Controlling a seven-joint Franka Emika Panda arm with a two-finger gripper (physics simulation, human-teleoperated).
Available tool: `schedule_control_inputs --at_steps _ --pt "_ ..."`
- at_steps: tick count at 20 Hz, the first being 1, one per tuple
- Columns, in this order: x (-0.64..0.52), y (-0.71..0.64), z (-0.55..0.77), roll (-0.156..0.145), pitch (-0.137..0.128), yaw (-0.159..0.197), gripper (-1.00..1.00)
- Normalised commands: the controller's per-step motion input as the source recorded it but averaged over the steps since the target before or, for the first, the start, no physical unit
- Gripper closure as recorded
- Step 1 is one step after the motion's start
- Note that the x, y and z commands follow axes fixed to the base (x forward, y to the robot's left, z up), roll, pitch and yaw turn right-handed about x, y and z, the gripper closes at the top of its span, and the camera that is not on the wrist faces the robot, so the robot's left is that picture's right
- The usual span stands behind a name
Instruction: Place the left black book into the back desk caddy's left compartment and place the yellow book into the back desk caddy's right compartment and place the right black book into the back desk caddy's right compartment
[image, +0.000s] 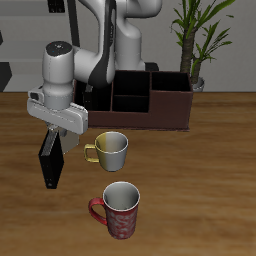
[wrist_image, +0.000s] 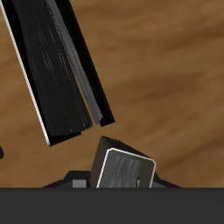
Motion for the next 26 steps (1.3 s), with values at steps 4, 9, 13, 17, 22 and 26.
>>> schedule_control_inputs --at_steps 4,9,13,17,22,26 --pt "-0.04 -0.04 0.22 -0.044 0.006 0.024 1.00" --pt "-0.12 0.05 0.43 -0.018 -0.018 0.046 1.00" --pt "-0.09 0.04 0.54 -0.053 -0.010 0.097 1.00" --pt "-0.07 0.07 0.44 -0.059 0.005 0.075 1.00" --pt "-0.14 0.32 0.57 -0.013 -0.037 0.132 1.00" --pt "-0.12 0.27 0.35 -0.019 -0.024 0.078 1.00"
